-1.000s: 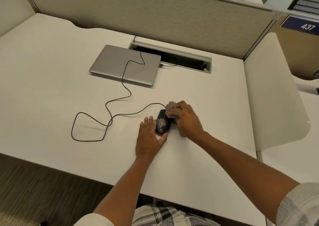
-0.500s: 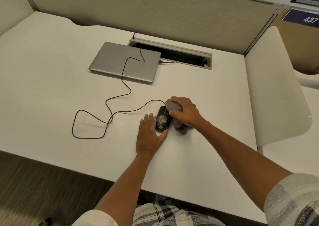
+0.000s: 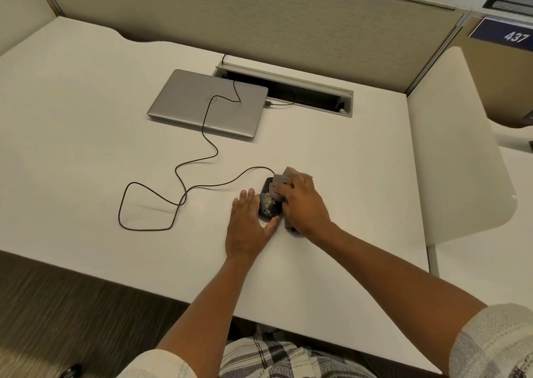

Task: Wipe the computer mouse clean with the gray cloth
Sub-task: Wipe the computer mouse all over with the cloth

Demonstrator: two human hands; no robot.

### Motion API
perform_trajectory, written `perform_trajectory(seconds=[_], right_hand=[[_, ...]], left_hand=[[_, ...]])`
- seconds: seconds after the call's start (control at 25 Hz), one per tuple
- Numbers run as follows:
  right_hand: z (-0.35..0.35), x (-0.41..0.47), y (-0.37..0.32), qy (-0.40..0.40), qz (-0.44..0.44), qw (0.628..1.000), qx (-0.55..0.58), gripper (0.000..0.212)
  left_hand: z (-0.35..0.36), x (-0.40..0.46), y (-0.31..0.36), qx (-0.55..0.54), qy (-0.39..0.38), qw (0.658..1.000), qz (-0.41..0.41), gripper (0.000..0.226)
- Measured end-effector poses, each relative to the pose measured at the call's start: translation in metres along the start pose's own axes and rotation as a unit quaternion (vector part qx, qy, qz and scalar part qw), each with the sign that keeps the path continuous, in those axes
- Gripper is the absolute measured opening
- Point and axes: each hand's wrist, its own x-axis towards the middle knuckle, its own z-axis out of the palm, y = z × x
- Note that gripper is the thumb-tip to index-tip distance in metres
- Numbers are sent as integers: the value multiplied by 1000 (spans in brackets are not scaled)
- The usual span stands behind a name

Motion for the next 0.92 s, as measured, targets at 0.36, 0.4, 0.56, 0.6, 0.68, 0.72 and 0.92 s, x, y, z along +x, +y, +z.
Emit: perform_trajectory(seconds=[0.36, 0.4, 0.56, 0.6, 0.68, 0.72, 0.92], right_hand=[[-14, 27, 21, 25, 20, 998, -56, 26], [-9, 27, 19, 15, 12, 997, -74, 23], [5, 11, 9, 30, -14, 997, -67, 19], [4, 6, 8, 33, -32, 997, -56, 20], [0, -3, 11, 28, -93, 994, -42, 20], [-3, -4, 14, 26, -109, 993, -36, 20], [-12, 28, 28, 38, 4, 999, -29, 18]], left_hand=[[1, 0, -1, 8, -2, 1000, 7, 75], [0, 0, -1, 7, -3, 1000, 7, 75], [0, 0, 0, 2, -5, 1000, 3, 76], [0, 0, 0, 0, -5, 1000, 3, 76], [-1, 0, 0, -2, -6, 1000, 6, 76], [-1, 0, 1, -2, -4, 1000, 7, 76], [-3, 0, 0, 3, -6, 1000, 9, 74]])
